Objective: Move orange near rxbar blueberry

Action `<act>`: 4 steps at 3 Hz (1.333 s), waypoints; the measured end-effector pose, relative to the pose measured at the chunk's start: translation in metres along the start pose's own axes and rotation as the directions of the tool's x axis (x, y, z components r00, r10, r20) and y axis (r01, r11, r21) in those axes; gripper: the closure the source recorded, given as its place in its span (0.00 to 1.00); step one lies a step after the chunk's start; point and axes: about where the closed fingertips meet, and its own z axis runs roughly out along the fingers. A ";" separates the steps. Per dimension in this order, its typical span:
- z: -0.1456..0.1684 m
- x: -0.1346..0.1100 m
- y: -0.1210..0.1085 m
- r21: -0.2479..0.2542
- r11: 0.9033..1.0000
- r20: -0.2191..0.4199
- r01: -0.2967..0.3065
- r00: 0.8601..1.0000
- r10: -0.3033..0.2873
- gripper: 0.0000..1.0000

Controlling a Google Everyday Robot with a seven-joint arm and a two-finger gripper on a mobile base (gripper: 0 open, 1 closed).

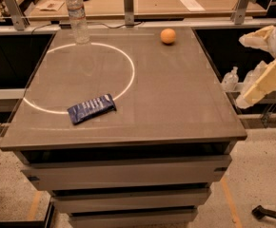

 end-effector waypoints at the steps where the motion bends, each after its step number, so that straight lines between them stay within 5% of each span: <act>1: 0.009 0.015 -0.018 0.098 0.994 0.007 -0.053 0.999 0.053 0.00; 3: 0.034 0.029 -0.068 0.293 0.934 0.111 -0.202 0.978 0.177 0.00; 4: 0.044 0.025 -0.088 0.310 0.917 0.206 -0.252 0.959 0.194 0.00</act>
Offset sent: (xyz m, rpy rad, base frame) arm 0.0868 -0.0559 -0.0307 0.1329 -0.2568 -0.4496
